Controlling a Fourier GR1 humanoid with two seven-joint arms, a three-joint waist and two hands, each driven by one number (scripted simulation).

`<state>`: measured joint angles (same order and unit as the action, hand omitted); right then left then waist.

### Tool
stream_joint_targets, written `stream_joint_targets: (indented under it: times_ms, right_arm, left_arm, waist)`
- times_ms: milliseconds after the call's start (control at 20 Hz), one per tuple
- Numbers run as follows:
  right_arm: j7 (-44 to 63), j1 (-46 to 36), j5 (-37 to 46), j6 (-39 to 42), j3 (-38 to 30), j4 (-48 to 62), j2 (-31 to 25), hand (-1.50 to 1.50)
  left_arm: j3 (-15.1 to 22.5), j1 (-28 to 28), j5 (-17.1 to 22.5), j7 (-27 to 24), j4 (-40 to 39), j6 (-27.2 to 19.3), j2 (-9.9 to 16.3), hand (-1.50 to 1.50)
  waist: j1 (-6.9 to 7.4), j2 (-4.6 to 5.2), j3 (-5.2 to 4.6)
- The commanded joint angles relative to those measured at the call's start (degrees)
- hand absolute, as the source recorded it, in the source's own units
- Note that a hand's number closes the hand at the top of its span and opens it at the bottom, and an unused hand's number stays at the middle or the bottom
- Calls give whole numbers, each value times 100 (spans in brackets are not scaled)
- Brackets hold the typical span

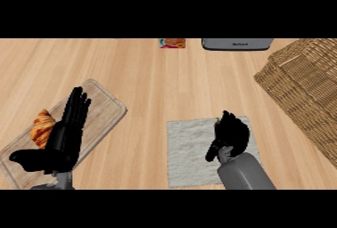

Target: Pick the eggplant from the placemat and place it in the basket

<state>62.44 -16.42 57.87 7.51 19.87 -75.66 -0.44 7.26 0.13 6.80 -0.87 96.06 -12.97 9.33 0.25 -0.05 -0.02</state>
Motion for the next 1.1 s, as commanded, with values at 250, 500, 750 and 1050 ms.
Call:
stream_joint_targets:
  times_ms: [250, 500, 750, 1050]
  right_arm:
    - [-292, 371, 41, 451, 134, 88, -197, 150]
    - [-215, -370, 143, 475, 72, 710, 39, 150]
    - [-141, -1593, 8, -633, -1485, 2127, -202, 150]
    - [-269, -2363, 18, -1598, -2352, 3128, -644, 150]
  left_arm:
    - [-139, -104, -26, 139, 0, 88, -105, 0]
    - [-149, -125, -144, 318, 171, 29, -171, 0]
    - [-57, -267, -96, 219, 143, 239, -116, 0]
    - [40, -418, -174, 116, 4, 200, -238, 0]
  waist:
    - [-26, 1, 2]
    - [15, 5, 4]
    - [300, 126, 18]
    - [518, 250, 27]
